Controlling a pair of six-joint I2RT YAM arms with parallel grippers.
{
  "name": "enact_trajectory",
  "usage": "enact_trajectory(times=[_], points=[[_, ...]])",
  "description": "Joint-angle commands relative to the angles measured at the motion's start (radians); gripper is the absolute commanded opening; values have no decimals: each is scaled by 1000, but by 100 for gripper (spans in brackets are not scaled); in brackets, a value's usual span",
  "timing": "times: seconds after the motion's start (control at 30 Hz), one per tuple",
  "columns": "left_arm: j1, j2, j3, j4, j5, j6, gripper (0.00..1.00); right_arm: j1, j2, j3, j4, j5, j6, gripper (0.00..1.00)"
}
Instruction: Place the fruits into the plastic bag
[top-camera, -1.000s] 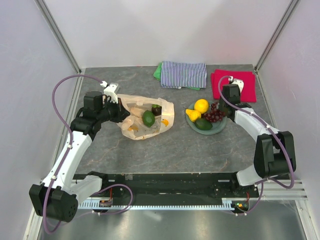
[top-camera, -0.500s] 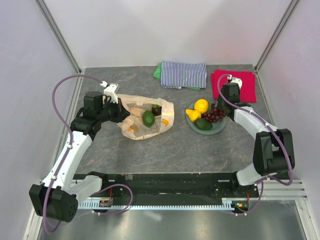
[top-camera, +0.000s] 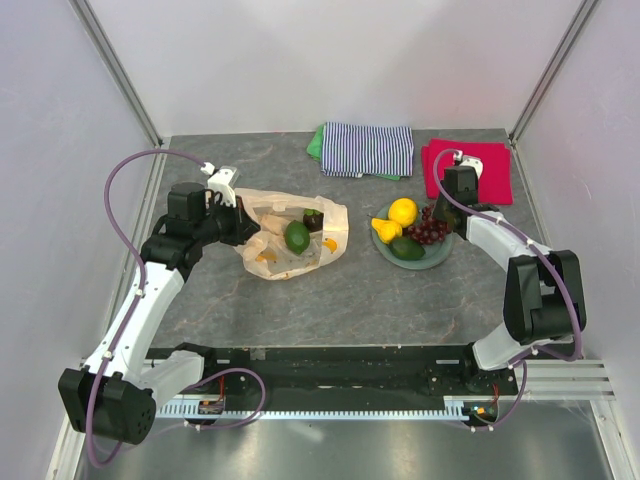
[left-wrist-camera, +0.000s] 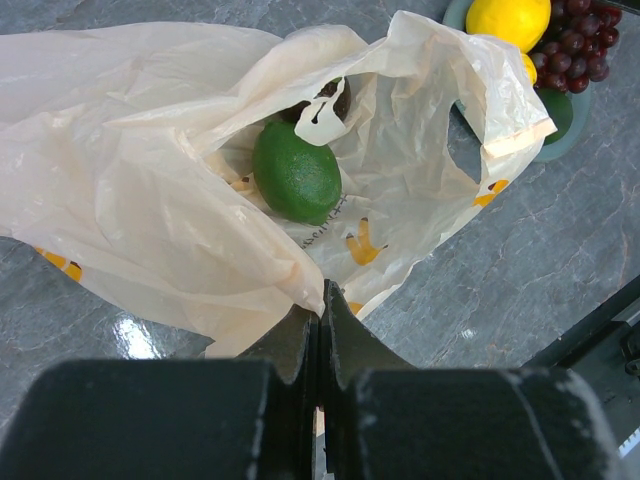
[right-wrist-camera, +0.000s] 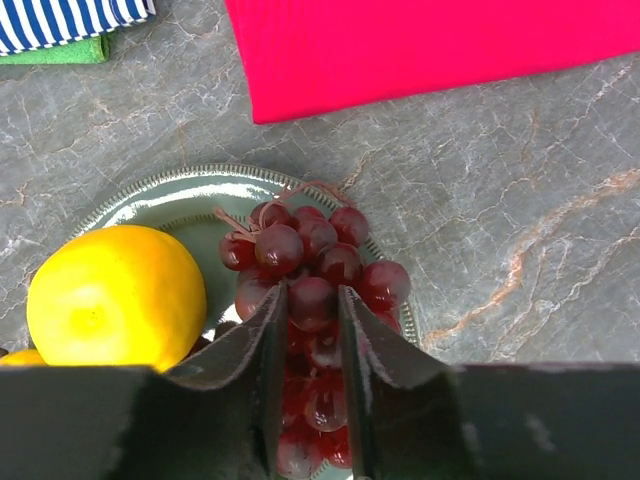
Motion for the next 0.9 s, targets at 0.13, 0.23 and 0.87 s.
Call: enact_trajectory(times=[0.13, 0.23, 0.87], points=[[5, 1, -2, 8, -19, 20, 2, -10, 22, 42, 35, -15, 12, 22], [5, 1, -2, 8, -21, 20, 2, -12, 6, 41, 34, -17, 14, 13], [5, -3, -1, 6, -10, 20, 2, -15, -201, 12, -9, 74, -23, 0]])
